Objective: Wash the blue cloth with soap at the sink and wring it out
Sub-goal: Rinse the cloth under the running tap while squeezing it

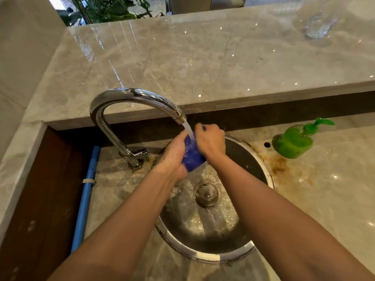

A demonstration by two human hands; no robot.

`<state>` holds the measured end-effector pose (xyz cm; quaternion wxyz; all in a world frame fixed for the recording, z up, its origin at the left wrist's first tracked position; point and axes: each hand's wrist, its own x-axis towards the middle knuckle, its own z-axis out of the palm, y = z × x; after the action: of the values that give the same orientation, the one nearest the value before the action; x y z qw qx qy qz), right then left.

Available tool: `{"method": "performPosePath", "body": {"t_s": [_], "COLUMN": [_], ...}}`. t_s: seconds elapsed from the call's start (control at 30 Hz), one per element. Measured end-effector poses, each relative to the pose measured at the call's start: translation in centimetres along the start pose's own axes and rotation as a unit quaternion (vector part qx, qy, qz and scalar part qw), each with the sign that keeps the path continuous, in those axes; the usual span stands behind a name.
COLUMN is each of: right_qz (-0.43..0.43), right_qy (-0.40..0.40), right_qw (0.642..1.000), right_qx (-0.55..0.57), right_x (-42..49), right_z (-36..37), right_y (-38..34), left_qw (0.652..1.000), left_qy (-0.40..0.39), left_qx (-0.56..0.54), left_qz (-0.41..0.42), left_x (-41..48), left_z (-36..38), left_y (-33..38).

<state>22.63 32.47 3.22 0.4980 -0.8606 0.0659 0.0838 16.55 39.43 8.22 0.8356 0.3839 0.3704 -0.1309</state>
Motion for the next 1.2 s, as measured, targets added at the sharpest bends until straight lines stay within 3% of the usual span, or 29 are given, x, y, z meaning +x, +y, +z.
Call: {"method": "performPosePath", "body": {"t_s": [0.13, 0.23, 0.37, 0.43, 0.5, 0.57, 0.7, 0.8, 0.87, 1.0, 1.13, 1.2], "right_qz": [0.153, 0.286, 0.355, 0.358, 0.337, 0.307, 0.268, 0.262, 0.271, 0.318, 0.332, 0.335], "right_qy": [-0.059, -0.211, -0.287, -0.314, -0.317, -0.302, -0.301, -0.292, -0.275, -0.23, -0.173, -0.151], "right_qw": [0.98, 0.877, 0.772, 0.741, 0.738, 0.729, 0.676, 0.68, 0.686, 0.73, 0.809, 0.829], "right_qx": [0.114, 0.324, 0.442, 0.473, 0.491, 0.532, 0.616, 0.62, 0.616, 0.56, 0.453, 0.421], "right_x": [-0.1, -1.1, -2.2, -2.7, -2.7, -2.3, -2.3, -2.6, -2.8, -3.4, -3.8, -4.2], "right_z": [-0.4, -1.8, -1.8, -1.6, -1.7, -1.8, -1.8, -1.0, -0.4, 0.0, -1.0, -2.0], "right_y": [1.6, 3.6, 6.1, 5.8, 5.6, 5.5, 4.8, 4.8, 5.1, 6.1, 8.4, 9.1], "left_qw": [0.999, 0.996, 0.987, 0.987, 0.988, 0.992, 0.988, 0.967, 0.936, 0.881, 0.89, 0.905], "left_qy": [-0.01, -0.078, -0.146, -0.142, -0.135, -0.115, -0.078, -0.049, -0.041, 0.006, 0.068, 0.074], "left_qx": [0.043, 0.002, -0.054, -0.077, -0.069, -0.029, 0.086, 0.18, 0.265, 0.342, 0.293, 0.26], "left_qz": [0.026, 0.038, 0.029, 0.008, 0.012, 0.03, 0.104, 0.171, 0.229, 0.326, 0.344, 0.329], "left_x": [0.8, 1.3, 1.2, 1.2, 1.0, 0.9, 0.8, 0.5, 0.0, -1.0, -1.8, -1.9], "left_z": [-0.9, -2.1, -2.6, -2.7, -2.6, -2.6, -2.9, -2.7, -2.5, -2.9, -2.9, -2.6], "left_y": [0.5, 0.9, 1.8, 2.3, 2.7, 2.9, 2.9, 2.9, 3.0, 2.9, 2.8, 2.3]}}
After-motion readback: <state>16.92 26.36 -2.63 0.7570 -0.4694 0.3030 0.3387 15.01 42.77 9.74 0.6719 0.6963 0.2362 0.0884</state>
